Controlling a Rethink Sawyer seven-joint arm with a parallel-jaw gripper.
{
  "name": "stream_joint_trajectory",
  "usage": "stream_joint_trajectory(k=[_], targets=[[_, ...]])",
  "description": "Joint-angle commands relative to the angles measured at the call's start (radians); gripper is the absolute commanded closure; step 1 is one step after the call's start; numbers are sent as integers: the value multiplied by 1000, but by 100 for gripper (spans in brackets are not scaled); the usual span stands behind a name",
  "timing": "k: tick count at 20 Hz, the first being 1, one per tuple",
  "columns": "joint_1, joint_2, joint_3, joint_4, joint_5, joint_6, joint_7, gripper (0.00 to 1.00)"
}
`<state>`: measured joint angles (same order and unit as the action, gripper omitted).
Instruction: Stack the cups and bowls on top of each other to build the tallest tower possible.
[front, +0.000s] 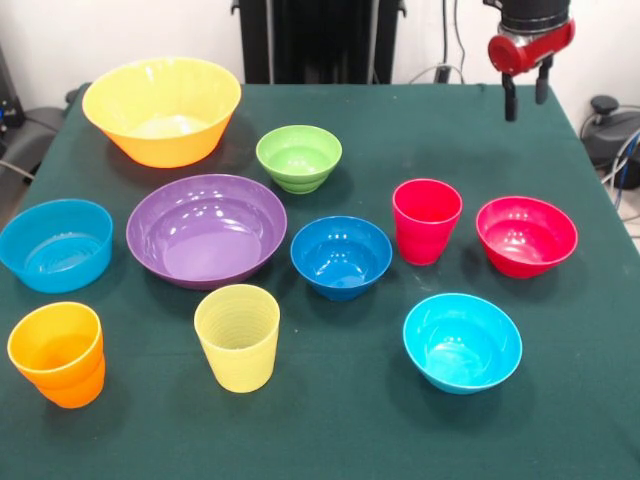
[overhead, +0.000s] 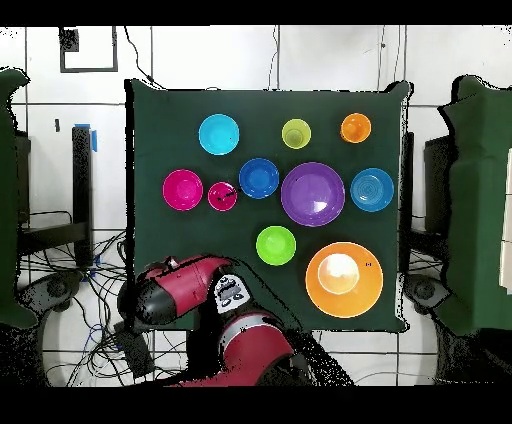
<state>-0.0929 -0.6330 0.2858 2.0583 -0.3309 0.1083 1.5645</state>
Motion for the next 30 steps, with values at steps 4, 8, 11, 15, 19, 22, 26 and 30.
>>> stream_joint_trajectory(k=[4, 8, 11, 15, 19, 22, 26, 30], targets=[[-33, -2, 81, -145, -54, 199, -50, 0], [-50, 7, 108, -177, -53, 233, -65, 0], [-61, 12, 130, -200, -47, 267, -72, 0], [-66, 8, 150, -227, -43, 301, -73, 0], [-64, 10, 160, -255, -37, 341, -71, 0], [-64, 14, 168, -287, -34, 379, -78, 0], [-71, 30, 191, -339, -39, 431, -108, 0], [-80, 54, 209, -386, -57, 444, -130, 0]])
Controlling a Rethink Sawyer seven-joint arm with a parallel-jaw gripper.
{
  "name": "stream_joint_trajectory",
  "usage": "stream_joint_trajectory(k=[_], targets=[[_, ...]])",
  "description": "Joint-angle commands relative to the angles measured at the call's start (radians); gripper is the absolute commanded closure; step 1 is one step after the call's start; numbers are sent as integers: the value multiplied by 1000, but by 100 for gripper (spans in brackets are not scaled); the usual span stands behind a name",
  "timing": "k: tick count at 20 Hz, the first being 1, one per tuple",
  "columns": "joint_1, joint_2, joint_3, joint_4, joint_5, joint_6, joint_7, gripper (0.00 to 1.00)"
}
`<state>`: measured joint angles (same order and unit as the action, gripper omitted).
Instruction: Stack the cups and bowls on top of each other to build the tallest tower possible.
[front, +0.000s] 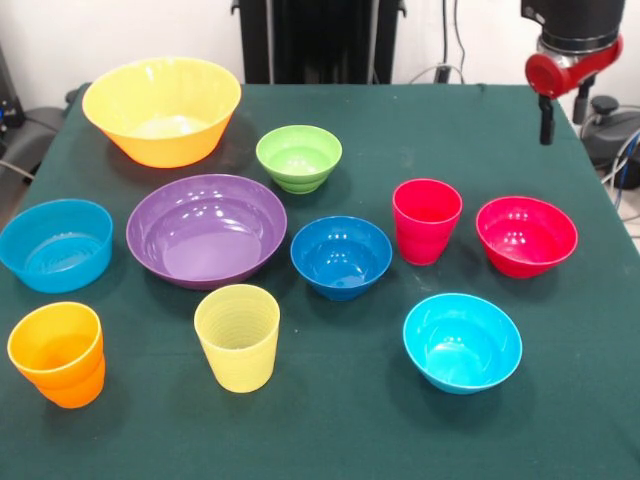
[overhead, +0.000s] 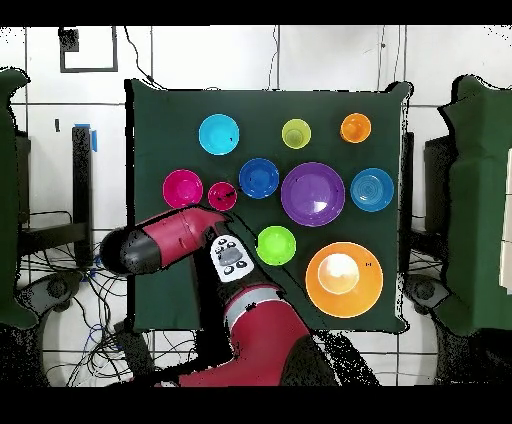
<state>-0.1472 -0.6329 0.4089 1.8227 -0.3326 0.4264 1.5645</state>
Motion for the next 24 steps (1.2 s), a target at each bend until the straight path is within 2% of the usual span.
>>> stream_joint_trajectory(k=[1, 7, 16, 24], targets=[[-27, 62, 88, -160, -61, 124, -133, 0], [-58, 104, 122, -203, -78, 150, -175, 0], [-116, 216, 173, -287, -111, 182, -243, 0], [-140, 222, 167, -240, -170, 107, -171, 0]])
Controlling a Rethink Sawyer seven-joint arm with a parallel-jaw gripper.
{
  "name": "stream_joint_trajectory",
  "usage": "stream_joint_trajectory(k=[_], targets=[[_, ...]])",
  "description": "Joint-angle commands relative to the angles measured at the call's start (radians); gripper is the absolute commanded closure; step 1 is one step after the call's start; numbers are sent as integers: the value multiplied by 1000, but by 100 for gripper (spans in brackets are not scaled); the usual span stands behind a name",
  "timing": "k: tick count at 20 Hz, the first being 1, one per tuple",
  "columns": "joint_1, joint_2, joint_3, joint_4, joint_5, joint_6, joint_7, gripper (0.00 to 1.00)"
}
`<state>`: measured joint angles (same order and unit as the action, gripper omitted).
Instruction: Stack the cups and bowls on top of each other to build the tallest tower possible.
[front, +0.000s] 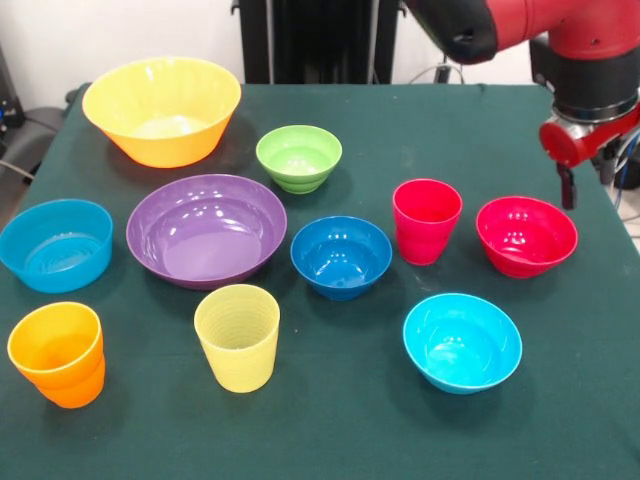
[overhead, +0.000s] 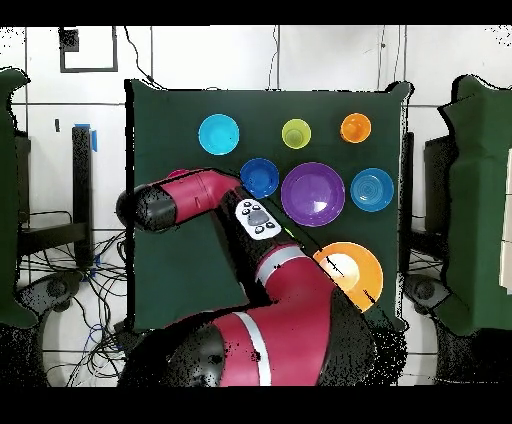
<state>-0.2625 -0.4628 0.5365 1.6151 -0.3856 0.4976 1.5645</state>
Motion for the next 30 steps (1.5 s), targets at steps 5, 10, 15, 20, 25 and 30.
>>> stream_joint_trajectory(k=[5, 10, 15, 20, 25, 30], targets=[[-49, 55, 49, -10, -141, 27, -155, 0], [-13, 2, 25, 20, -171, -4, -79, 0], [61, -115, -42, 107, -197, -61, 59, 0], [86, -115, -63, 125, -193, -87, 90, 0], [89, -16, -76, 78, -194, -123, 69, 0], [69, 47, -56, 56, -165, -96, 35, 0]])
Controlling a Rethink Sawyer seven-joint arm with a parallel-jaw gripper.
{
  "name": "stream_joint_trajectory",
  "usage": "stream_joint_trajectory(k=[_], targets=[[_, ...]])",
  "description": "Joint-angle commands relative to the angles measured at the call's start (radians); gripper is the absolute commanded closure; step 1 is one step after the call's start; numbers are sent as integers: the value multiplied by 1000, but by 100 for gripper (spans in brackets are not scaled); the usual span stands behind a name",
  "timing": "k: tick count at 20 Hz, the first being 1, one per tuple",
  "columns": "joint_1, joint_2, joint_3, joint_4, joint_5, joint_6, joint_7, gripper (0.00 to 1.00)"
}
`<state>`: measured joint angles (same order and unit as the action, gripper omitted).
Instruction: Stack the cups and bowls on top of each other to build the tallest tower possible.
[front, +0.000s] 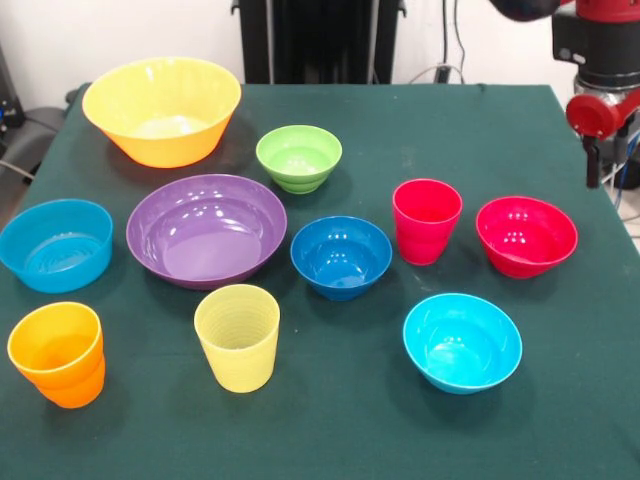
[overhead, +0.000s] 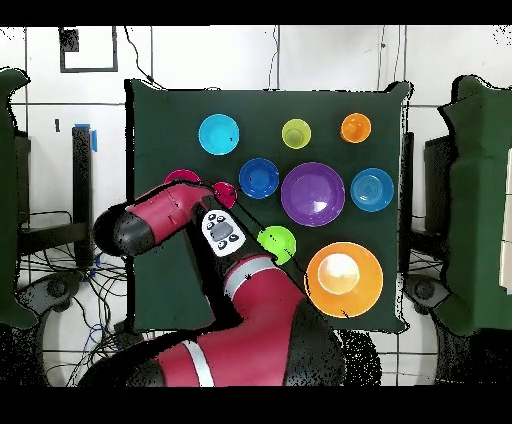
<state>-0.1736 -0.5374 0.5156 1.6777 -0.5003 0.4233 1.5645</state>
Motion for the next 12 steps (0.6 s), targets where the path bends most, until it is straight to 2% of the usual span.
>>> stream_joint_trajectory(k=[1, 7, 12], targets=[[-26, 131, -28, -10, -48, -18, 25, 0], [-53, 153, -7, -30, -42, 21, -16, 0], [-33, 140, -24, -55, -57, 26, -10, 0]])
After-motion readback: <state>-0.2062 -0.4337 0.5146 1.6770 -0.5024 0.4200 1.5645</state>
